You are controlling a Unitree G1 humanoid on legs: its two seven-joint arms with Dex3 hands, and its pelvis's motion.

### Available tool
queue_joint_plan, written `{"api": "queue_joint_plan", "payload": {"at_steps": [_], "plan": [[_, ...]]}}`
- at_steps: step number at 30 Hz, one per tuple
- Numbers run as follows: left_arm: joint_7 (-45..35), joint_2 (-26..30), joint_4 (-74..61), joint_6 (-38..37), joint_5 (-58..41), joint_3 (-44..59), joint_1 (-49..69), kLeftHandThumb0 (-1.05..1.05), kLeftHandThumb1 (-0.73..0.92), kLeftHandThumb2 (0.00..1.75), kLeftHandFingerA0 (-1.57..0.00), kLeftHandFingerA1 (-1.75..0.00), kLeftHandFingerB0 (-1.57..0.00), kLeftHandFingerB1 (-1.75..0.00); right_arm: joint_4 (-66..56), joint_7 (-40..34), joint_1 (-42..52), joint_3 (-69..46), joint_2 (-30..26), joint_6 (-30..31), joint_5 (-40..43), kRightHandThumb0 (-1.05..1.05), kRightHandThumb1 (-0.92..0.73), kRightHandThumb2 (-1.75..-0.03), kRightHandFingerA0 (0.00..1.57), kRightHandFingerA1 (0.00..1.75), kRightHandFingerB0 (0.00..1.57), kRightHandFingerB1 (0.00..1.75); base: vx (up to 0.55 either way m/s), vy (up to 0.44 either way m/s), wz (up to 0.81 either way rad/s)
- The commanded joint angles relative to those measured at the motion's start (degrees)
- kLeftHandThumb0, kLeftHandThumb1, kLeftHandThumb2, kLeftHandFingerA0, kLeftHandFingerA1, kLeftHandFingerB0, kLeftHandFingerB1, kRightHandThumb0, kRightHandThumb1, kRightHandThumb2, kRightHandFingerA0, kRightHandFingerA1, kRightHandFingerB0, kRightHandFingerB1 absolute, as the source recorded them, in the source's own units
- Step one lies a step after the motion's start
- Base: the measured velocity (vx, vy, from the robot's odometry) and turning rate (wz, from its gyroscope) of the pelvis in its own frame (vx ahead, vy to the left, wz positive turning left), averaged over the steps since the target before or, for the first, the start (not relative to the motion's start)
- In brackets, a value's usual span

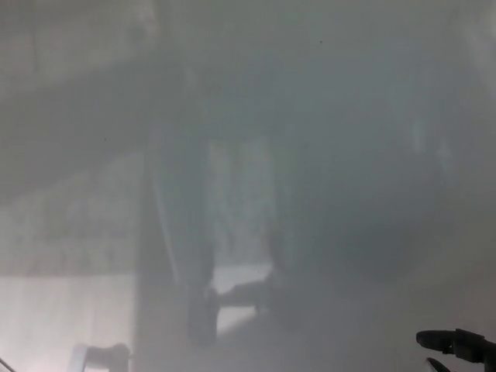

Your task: A white board is being place on the right hand side and parallel to the robot and the robot uses its left hand to grab on the leftside of the whiteboard and drag the whiteboard from the right hand side to the left hand side

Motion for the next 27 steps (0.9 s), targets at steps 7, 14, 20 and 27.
{"api": "queue_joint_plan", "payload": {"at_steps": [7,14,20,27], "plan": [[17.4,-8.1,3.3,-12.7,8.3,-7.1,10.7,-0.12,0.5,0.93,-0.01,-0.48,0.0,-0.49,-0.1,0.0,4.3,-0.4,0.0,-2.2,0.2,-0.46,-0.63,-0.59,0.91,0.64,0.62,0.45,0.0,0.0,0.0],[20.8,-10.3,1.8,-14.3,14.0,-18.0,14.0,-0.28,0.47,0.6,-0.26,-0.36,-0.17,-0.32,-0.1,-0.2,6.7,-0.7,0.1,-2.5,0.3,-0.46,-0.64,-0.6,0.92,0.64,0.64,0.44,0.0,0.0,0.0],[23.4,-13.3,0.4,-15.0,16.5,-24.7,16.1,-0.21,0.57,0.57,-0.56,-0.43,-0.36,-0.33,-0.5,0.2,8.4,-1.1,0.2,-1.7,0.8,-0.51,-0.53,-0.9,0.87,0.75,0.57,0.59,0.0,0.0,0.0],[26.5,-13.5,-0.4,-13.3,17.7,-28.2,17.4,-0.25,0.6,0.58,-0.4,-0.37,-0.32,-0.32,-0.5,-0.7,9.4,-0.6,0.4,-2.6,-0.1,-0.52,-0.53,-0.9,0.85,0.73,0.58,0.59,0.0,0.0,0.0]]}}
